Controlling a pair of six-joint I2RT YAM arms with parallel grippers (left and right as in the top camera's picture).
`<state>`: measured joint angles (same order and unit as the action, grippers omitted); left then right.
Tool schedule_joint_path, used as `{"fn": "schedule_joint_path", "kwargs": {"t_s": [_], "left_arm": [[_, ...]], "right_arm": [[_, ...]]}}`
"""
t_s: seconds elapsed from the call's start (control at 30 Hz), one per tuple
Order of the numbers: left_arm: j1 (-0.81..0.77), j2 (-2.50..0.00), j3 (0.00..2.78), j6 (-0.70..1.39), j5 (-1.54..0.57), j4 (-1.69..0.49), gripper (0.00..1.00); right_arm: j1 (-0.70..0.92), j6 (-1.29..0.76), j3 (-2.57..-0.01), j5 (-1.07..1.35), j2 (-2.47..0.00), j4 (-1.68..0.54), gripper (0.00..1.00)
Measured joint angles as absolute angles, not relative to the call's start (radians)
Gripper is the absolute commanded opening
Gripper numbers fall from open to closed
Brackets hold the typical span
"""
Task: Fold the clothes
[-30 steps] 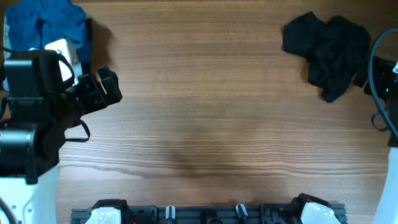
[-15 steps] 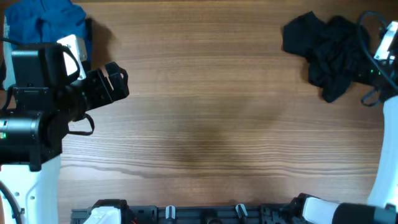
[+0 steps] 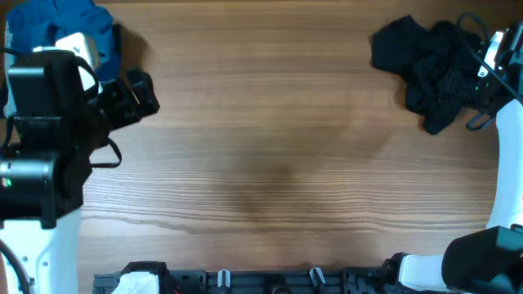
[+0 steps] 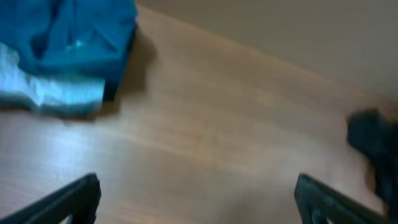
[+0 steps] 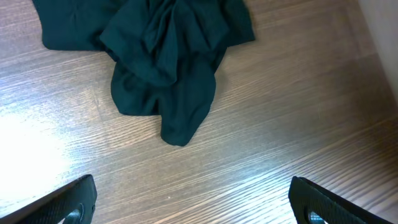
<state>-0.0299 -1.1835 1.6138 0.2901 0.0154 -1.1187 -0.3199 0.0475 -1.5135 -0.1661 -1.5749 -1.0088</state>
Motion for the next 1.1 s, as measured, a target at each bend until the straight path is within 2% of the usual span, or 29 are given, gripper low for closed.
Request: {"fn": "schedule_joint_path", "kwargs": {"t_s": [0.1,0.17,0.2,0.27,0.4,0.57,0.67,0.9,1.1], "left_arm": [[-0.001,-1.107,1.477,0.291,0.021,-0.874,1.0],[0.068,-0.964,1.211,0.291,-0.03,-0.514,1.0],[0.094,-0.916,1.123,0.291,-0.052,-0.451,1.0],[0.145,-0.778,0.834,0.291,-0.128,-0.177,1.0],[0.154,-0.546,0.42,0.299,-0.2,0.055,1.0],[0.153,-0.229,0.134,0.31,-0.219,0.098,1.0],[0.153,-0.112,0.083,0.313,-0.219,0.064,1.0],[0.146,-0.021,0.019,0.313,-0.204,-0.057,1.0],[0.137,-0.015,0.014,0.313,-0.192,-0.061,1.0]], "right_arm": [[-0.32,0.047,-1.514,-0.166,-1.575,-1.008,1.0],[-0.32,0.047,-1.514,-0.167,-1.575,-1.007,1.0],[-0.32,0.047,-1.513,-0.168,-1.575,-1.009,1.0],[-0.32,0.047,-1.513,-0.17,-1.575,-1.008,1.0],[-0.32,0.047,-1.514,-0.169,-1.575,-1.009,1.0],[-0.32,0.047,-1.513,-0.17,-1.576,-1.009,1.0],[-0.32,0.047,-1.514,-0.17,-1.576,-1.009,1.0],[-0.32,0.047,-1.513,-0.17,-1.576,-1.009,1.0],[-0.32,0.047,-1.513,-0.17,-1.576,-1.009,1.0]]}}
